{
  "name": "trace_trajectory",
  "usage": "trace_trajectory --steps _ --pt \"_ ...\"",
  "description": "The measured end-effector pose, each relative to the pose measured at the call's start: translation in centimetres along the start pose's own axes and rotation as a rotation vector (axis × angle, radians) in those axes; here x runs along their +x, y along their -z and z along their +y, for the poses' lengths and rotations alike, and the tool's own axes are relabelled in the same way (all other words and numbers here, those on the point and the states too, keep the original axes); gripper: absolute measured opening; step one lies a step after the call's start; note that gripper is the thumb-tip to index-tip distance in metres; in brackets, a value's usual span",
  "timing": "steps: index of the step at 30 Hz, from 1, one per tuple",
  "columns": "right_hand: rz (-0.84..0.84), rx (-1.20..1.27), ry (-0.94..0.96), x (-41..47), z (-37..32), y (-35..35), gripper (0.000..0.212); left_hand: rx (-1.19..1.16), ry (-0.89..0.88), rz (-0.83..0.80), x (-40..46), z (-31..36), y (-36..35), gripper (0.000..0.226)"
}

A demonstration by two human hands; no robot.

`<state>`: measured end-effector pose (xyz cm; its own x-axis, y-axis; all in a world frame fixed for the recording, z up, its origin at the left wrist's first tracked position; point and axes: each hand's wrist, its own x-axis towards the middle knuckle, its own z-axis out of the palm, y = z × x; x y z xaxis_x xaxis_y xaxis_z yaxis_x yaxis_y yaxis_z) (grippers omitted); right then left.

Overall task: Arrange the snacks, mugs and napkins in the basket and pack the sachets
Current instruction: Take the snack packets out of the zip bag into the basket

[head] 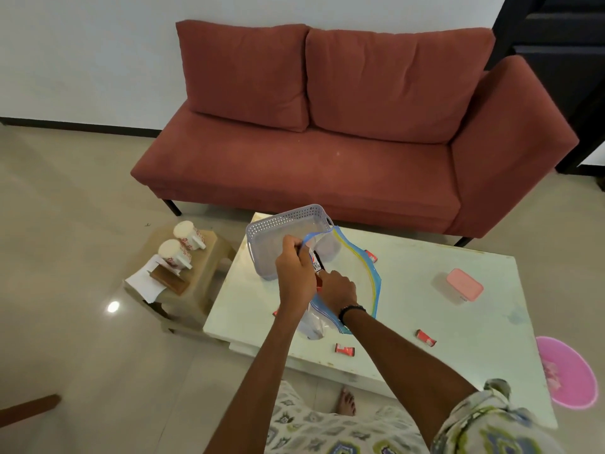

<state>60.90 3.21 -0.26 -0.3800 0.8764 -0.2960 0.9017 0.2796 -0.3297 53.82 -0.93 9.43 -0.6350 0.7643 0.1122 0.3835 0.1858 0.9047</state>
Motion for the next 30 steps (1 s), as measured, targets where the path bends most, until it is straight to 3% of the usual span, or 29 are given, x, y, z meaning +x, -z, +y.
trace_trajectory --steps 11,19,30 --pt "0.040 0.005 0.023 3.2 -2.5 1.3 0.021 0.024 0.063 0.052 4.5 -2.6 1.2 0.015" --pt "0.186 0.124 0.069 8.1 -6.3 8.3 0.006 0.001 0.219 0.084 12.9 -5.0 1.6 0.018" --pt "0.388 0.384 0.039 15.5 -8.5 14.2 0.030 -0.030 0.264 0.121 25.3 -8.3 -0.9 0.010"
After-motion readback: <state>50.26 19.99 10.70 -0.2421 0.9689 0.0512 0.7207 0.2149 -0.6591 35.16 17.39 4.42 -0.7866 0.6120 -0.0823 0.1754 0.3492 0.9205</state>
